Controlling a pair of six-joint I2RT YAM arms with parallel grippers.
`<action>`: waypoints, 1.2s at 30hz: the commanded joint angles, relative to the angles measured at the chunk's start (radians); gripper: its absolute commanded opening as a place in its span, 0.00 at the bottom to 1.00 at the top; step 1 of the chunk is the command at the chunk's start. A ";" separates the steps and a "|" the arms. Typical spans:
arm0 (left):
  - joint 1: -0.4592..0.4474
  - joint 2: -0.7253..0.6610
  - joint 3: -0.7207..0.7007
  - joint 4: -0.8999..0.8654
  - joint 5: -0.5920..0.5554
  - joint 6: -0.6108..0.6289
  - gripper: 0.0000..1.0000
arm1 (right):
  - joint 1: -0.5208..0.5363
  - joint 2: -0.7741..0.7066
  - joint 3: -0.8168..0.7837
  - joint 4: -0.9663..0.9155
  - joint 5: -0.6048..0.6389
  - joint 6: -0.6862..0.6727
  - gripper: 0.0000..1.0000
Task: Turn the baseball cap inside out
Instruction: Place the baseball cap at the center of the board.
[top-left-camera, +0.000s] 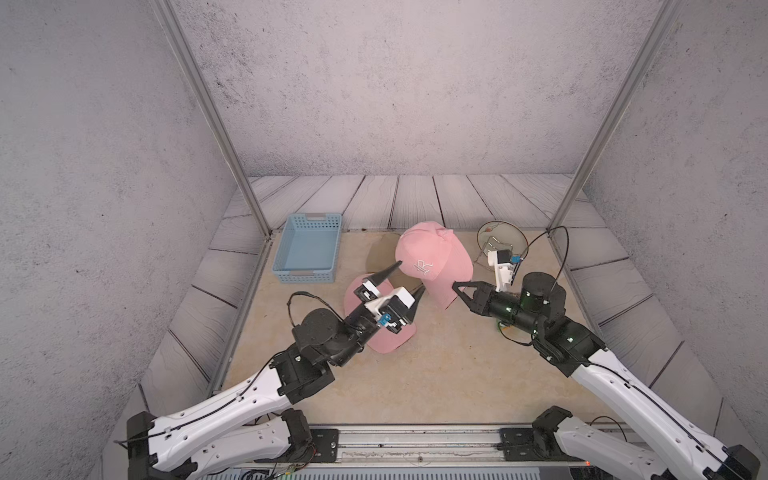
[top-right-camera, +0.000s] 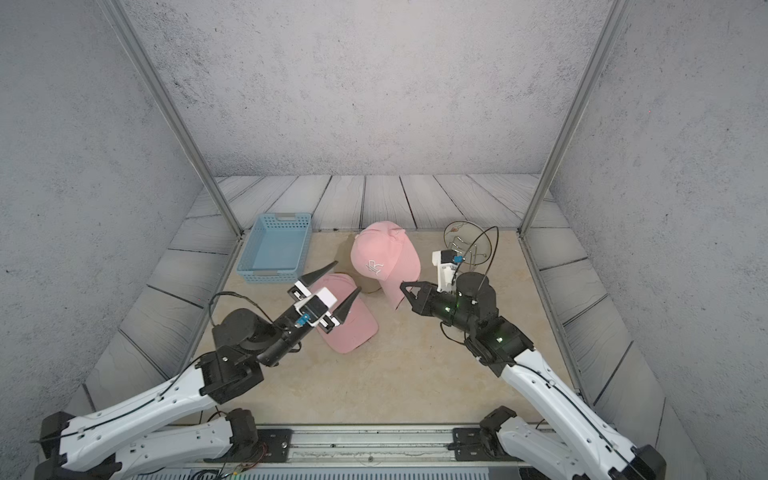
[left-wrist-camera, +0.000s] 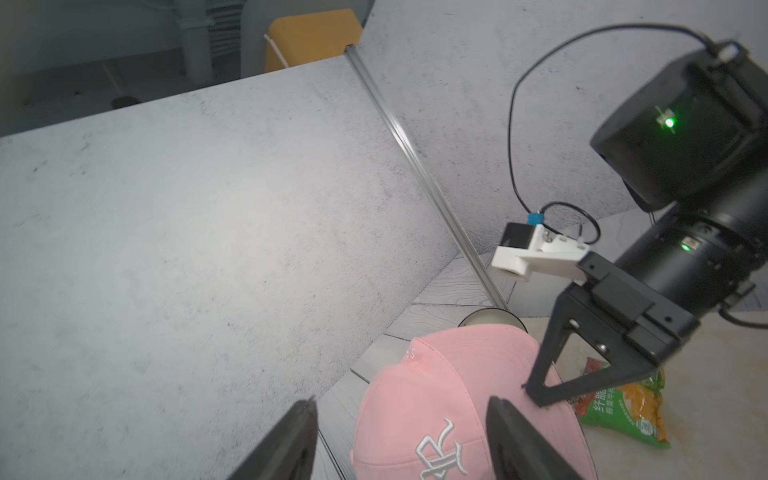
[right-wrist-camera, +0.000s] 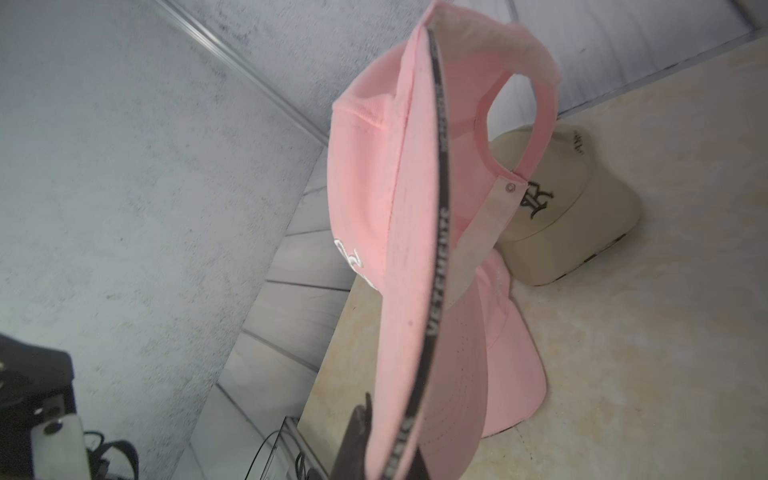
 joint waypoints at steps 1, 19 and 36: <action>0.007 -0.086 0.040 -0.125 -0.123 -0.220 0.68 | 0.008 0.073 0.040 0.067 -0.303 -0.046 0.00; 0.009 -0.172 0.136 -0.281 -0.272 -0.448 0.68 | 0.292 0.217 -0.052 0.300 -0.227 0.027 0.00; 0.008 -0.146 0.161 -0.332 -0.324 -0.466 0.68 | 0.550 0.494 -0.073 0.588 0.063 0.141 0.00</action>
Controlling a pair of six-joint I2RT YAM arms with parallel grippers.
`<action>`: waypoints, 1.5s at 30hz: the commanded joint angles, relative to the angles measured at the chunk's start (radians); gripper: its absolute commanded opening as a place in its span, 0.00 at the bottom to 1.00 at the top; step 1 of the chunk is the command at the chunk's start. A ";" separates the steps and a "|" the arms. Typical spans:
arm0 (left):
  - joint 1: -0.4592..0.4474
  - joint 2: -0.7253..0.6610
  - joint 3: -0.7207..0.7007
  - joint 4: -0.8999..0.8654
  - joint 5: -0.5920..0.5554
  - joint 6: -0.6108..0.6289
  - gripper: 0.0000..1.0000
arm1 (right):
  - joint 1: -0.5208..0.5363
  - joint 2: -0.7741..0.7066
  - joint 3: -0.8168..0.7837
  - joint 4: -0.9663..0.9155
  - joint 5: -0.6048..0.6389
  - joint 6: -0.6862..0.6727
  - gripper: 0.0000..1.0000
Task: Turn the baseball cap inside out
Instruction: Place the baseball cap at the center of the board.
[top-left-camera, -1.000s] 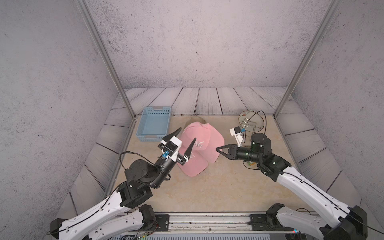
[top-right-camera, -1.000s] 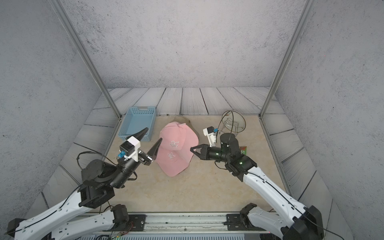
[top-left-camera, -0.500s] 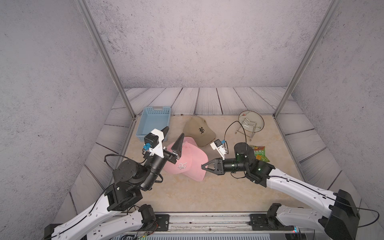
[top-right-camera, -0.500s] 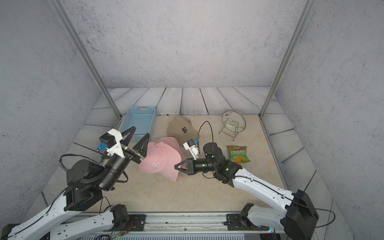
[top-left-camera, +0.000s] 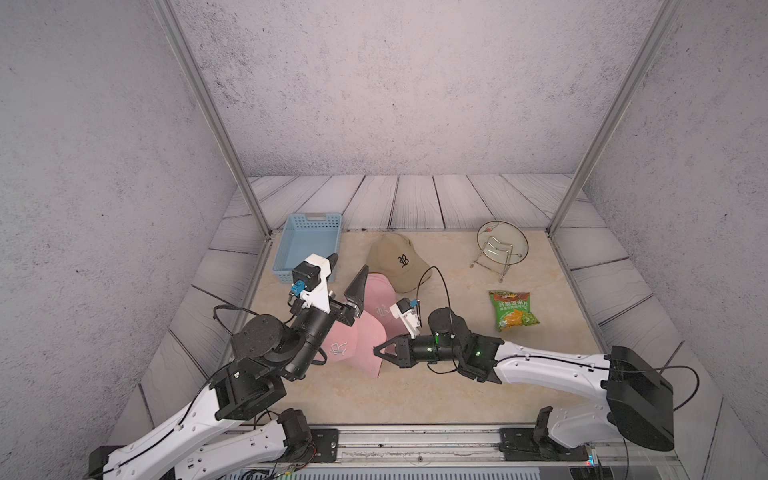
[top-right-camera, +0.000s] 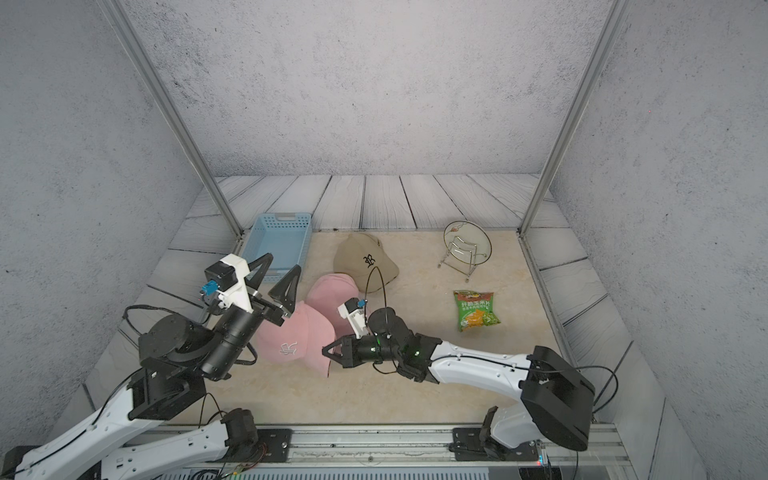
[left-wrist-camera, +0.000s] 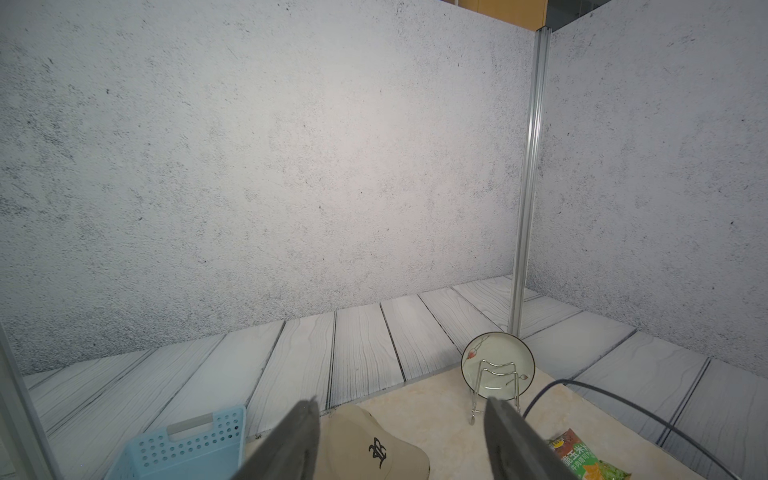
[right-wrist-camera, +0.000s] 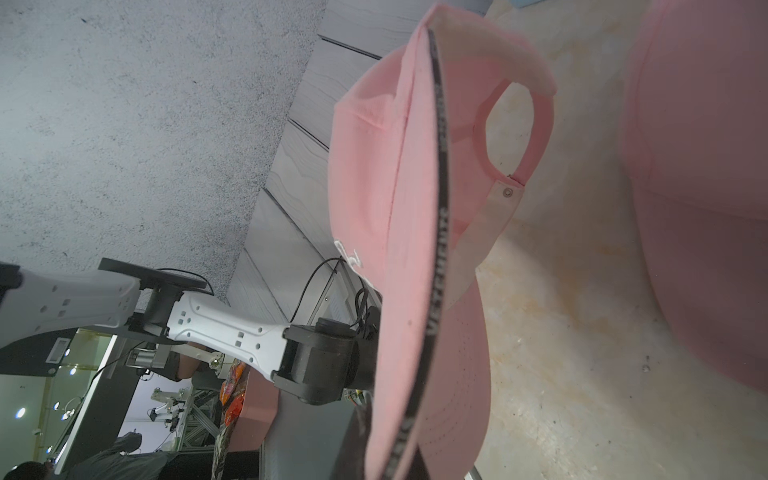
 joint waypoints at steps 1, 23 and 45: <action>0.004 0.006 0.024 -0.003 -0.020 -0.011 0.68 | 0.044 0.040 0.002 0.137 0.087 0.039 0.00; 0.010 0.071 0.030 0.015 -0.050 -0.015 0.69 | 0.219 0.222 -0.099 0.364 0.441 0.373 0.22; 0.098 0.097 0.037 -0.053 -0.009 -0.101 0.71 | 0.198 0.082 0.054 -0.418 0.814 -0.120 0.79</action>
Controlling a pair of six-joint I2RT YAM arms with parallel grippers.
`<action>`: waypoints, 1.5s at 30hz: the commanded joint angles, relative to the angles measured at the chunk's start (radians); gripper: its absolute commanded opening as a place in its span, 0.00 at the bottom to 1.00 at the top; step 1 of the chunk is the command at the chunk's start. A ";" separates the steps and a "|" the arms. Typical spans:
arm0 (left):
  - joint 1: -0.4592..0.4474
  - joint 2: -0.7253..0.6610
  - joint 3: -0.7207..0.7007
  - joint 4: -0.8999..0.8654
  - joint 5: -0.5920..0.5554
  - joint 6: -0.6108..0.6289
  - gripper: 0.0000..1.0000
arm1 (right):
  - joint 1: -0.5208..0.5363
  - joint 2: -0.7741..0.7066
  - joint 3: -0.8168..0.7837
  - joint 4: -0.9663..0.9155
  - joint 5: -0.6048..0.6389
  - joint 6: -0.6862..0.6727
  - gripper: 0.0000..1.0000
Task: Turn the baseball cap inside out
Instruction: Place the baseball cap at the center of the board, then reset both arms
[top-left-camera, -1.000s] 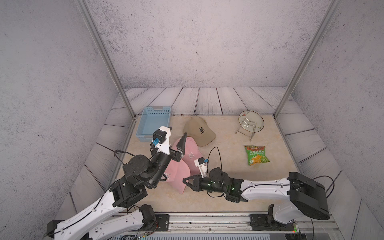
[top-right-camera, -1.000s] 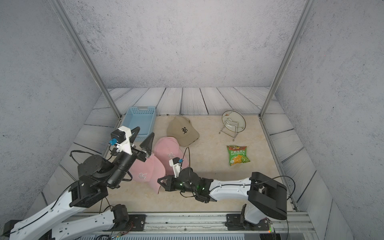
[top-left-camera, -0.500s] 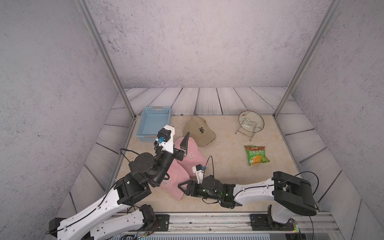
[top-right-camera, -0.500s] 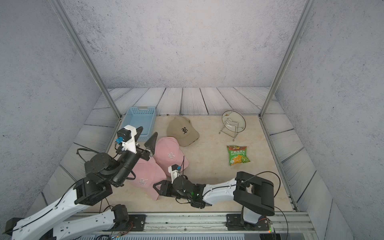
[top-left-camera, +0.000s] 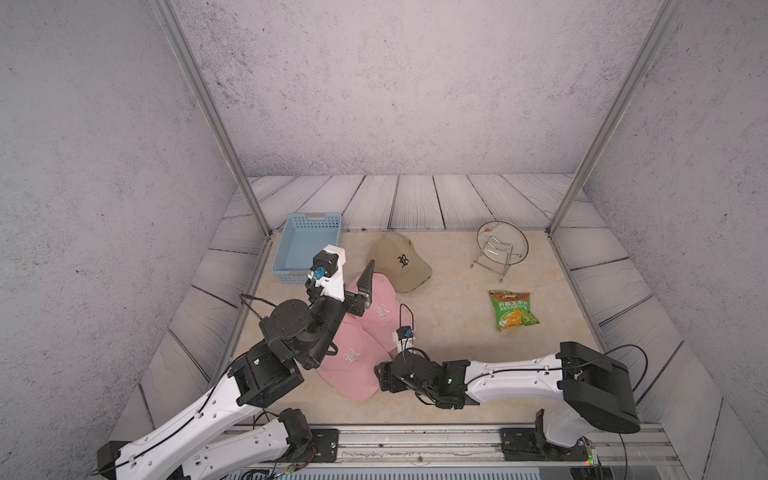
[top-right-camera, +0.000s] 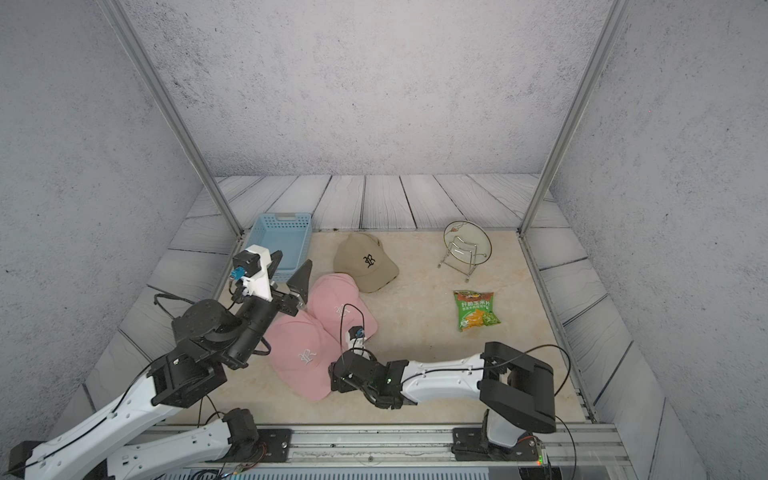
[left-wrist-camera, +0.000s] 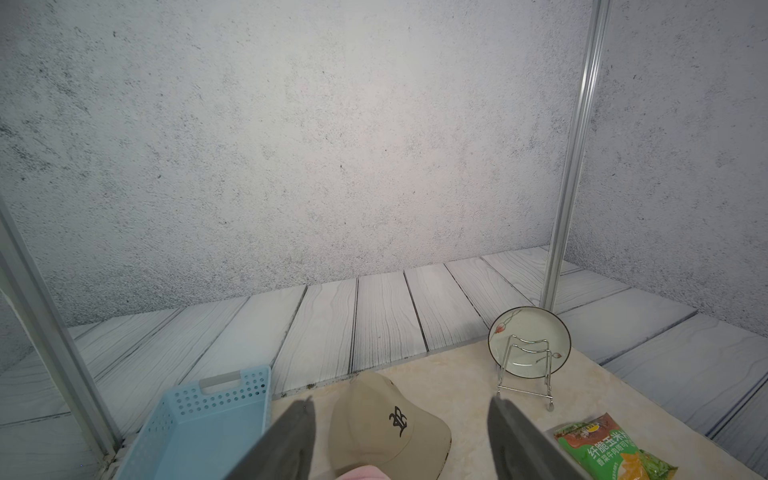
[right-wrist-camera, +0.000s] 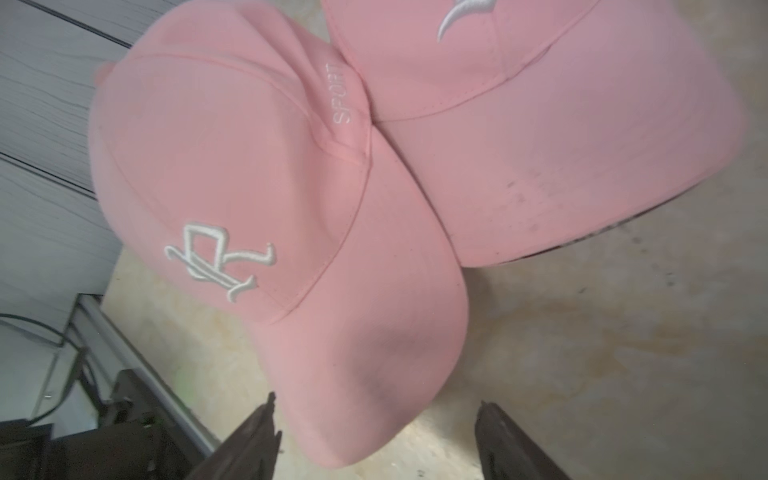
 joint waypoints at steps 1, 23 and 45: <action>0.025 0.003 0.024 -0.022 0.025 -0.041 0.71 | -0.023 -0.088 0.020 -0.092 0.100 -0.163 0.78; 0.153 -0.021 -0.019 -0.093 0.125 -0.146 0.72 | -0.247 0.184 0.158 -0.145 -0.179 -0.154 0.47; 0.249 -0.013 -0.045 -0.108 0.167 -0.165 0.73 | -0.458 0.264 0.273 -0.179 -0.152 -0.219 0.34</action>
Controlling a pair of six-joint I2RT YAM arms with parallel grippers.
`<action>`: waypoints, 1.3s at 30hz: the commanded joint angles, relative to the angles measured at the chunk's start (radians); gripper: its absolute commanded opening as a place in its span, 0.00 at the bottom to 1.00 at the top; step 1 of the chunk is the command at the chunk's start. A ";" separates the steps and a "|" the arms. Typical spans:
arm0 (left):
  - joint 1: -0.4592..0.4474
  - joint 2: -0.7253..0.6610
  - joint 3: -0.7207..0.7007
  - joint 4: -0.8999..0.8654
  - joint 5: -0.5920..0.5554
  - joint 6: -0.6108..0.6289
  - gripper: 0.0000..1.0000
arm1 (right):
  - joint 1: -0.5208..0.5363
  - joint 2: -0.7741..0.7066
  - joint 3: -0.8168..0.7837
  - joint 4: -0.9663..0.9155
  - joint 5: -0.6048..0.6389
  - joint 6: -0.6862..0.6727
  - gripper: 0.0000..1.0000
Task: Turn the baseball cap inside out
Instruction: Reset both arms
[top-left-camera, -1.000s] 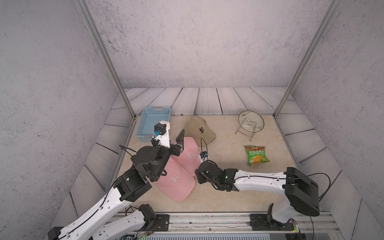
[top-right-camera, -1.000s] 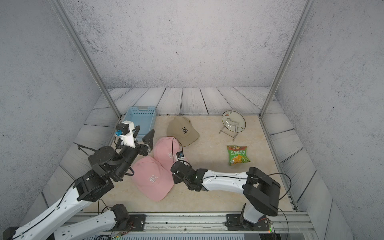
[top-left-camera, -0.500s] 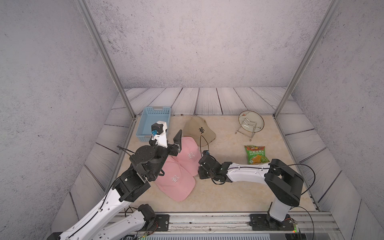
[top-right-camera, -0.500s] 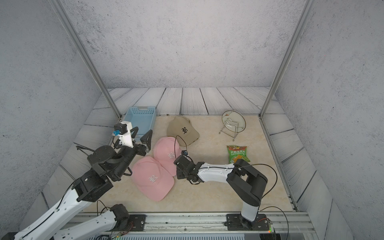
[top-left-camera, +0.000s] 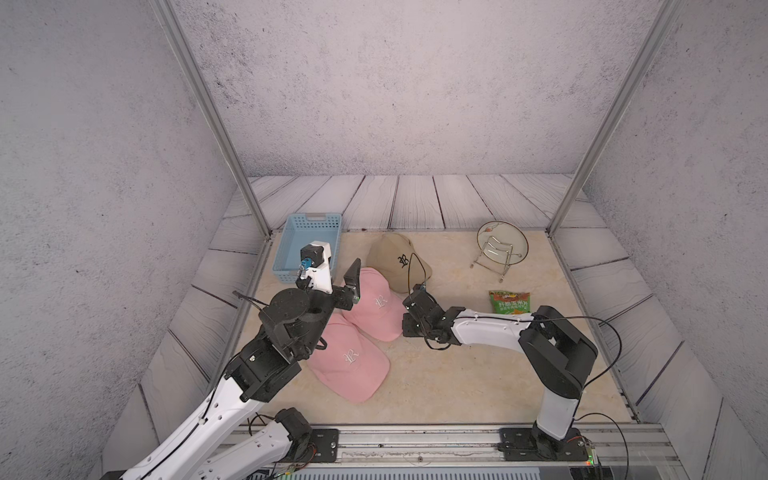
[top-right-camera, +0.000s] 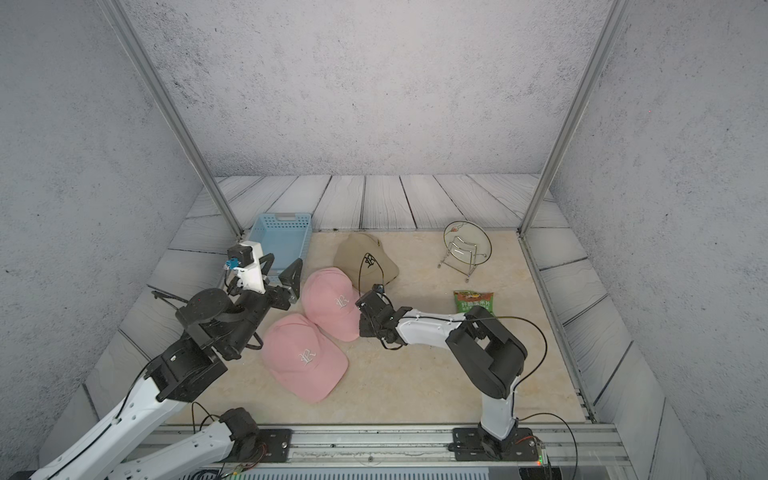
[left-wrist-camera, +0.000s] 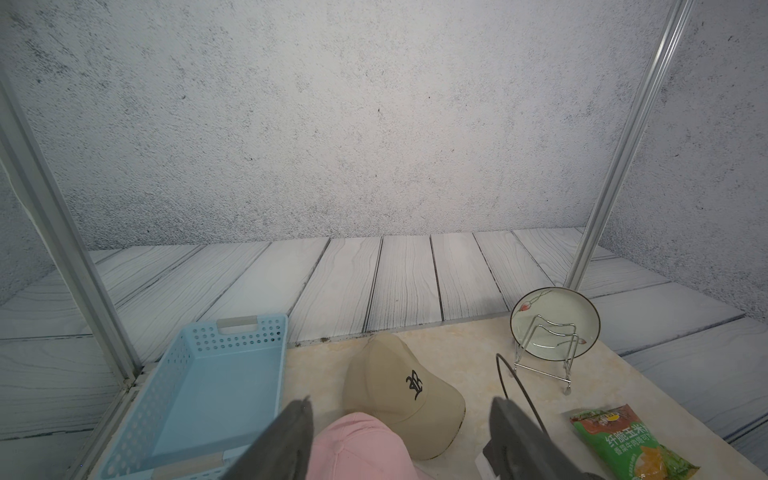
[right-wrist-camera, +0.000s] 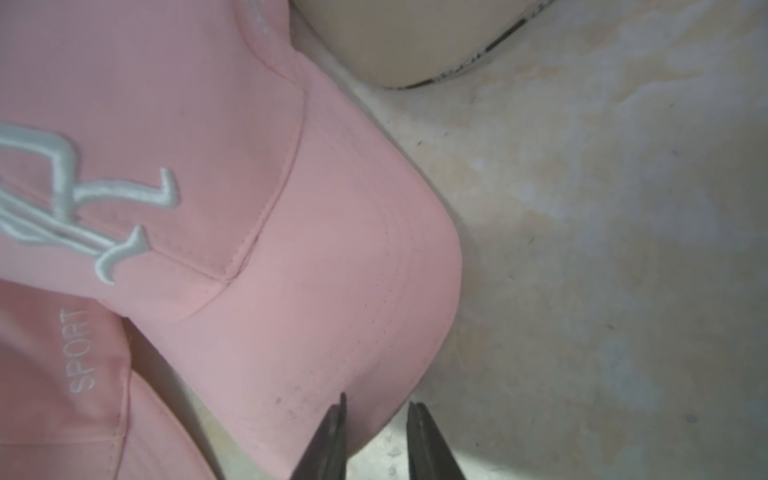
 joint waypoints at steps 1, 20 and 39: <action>0.028 0.004 -0.014 -0.006 -0.001 -0.014 0.74 | -0.028 -0.008 0.018 -0.030 0.027 -0.048 0.39; 0.637 0.156 -0.362 0.176 -0.014 -0.074 0.81 | -0.480 -0.590 -0.235 -0.098 0.286 -0.403 0.75; 0.909 0.415 -0.596 0.648 0.486 0.054 0.99 | -0.901 -0.507 -0.616 0.542 0.177 -0.590 0.83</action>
